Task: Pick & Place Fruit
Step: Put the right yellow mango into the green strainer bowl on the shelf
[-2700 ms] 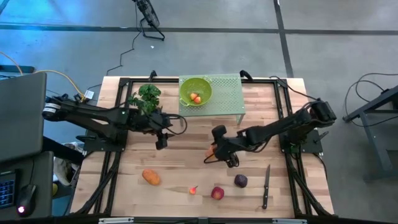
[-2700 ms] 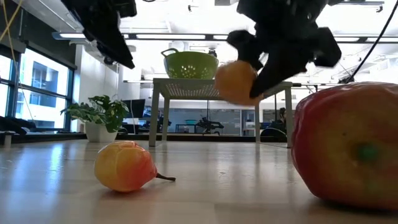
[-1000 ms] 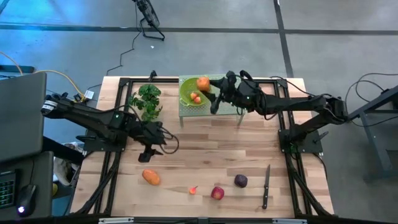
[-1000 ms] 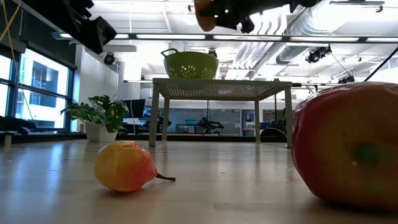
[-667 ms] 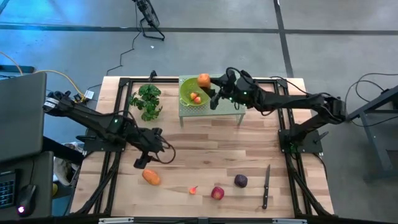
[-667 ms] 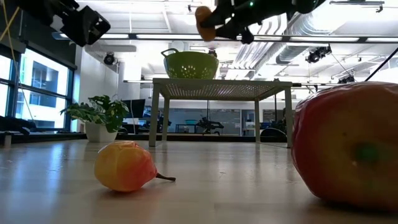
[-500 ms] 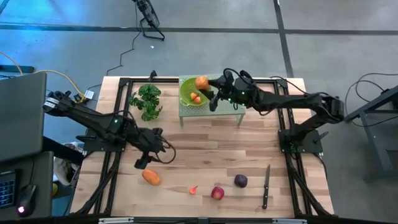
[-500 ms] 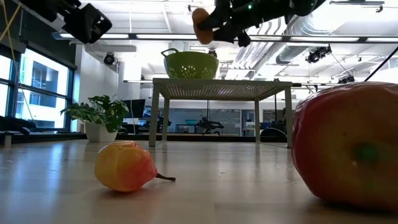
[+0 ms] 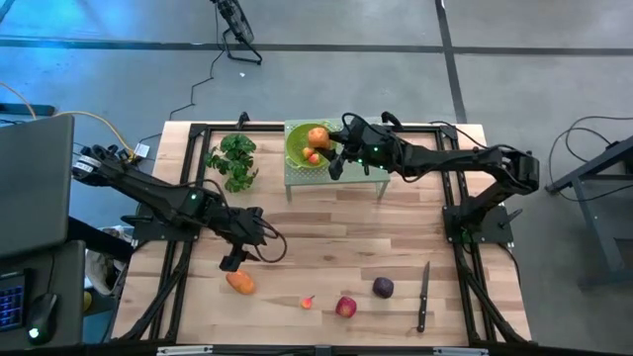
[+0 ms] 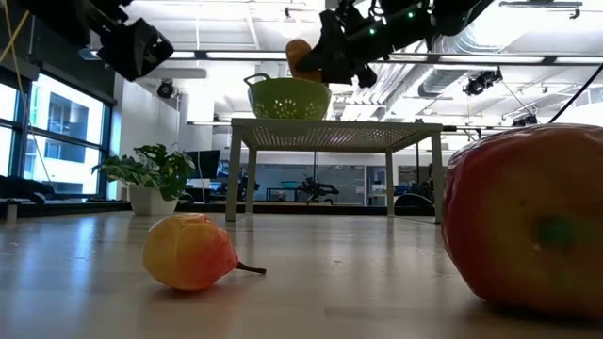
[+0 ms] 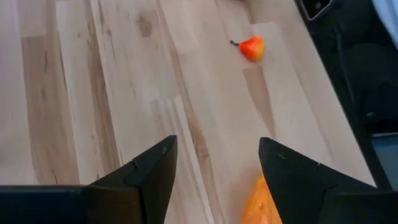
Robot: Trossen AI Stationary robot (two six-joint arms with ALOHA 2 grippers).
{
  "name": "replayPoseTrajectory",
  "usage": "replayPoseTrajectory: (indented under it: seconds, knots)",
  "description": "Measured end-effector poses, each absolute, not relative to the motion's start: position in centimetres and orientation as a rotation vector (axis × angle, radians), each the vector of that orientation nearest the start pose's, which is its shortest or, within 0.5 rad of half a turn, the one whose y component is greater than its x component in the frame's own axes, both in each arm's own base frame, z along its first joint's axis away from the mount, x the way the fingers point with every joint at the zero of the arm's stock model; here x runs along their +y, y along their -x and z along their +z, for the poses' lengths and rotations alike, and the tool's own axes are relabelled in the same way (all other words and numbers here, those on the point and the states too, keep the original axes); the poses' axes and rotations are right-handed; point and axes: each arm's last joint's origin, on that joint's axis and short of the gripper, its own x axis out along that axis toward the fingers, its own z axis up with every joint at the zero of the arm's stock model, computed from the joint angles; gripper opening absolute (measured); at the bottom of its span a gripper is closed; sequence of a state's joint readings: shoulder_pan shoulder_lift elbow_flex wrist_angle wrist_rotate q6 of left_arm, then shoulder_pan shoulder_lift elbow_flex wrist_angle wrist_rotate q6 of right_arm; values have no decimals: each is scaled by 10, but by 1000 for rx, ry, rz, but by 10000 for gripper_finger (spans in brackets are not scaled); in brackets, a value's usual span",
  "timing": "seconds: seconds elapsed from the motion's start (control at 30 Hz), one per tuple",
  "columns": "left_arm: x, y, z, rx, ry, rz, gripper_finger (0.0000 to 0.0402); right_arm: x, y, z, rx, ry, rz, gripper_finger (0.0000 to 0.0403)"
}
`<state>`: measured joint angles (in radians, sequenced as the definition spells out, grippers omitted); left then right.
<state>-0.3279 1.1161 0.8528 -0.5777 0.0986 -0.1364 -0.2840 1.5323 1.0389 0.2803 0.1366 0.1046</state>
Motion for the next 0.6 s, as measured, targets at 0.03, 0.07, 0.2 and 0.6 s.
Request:
replayPoseTrajectory:
  seconds: [0.03, 0.07, 0.2, 0.6]
  knots:
    - [-74, -210, 261, 877, 28, -341, 223, -102, -334, 282, 201, -116, -436, 218]
    - [-75, -211, 258, 898, 29, -338, 223, -102, -334, 281, 207, -115, -444, 218]
    - [-77, -213, 248, 980, 57, -360, 223, -102, -335, 281, 203, -109, -447, 218]
    - [-78, -218, 239, 1028, 52, -346, 223, -102, -333, 277, 245, -97, -449, 218]
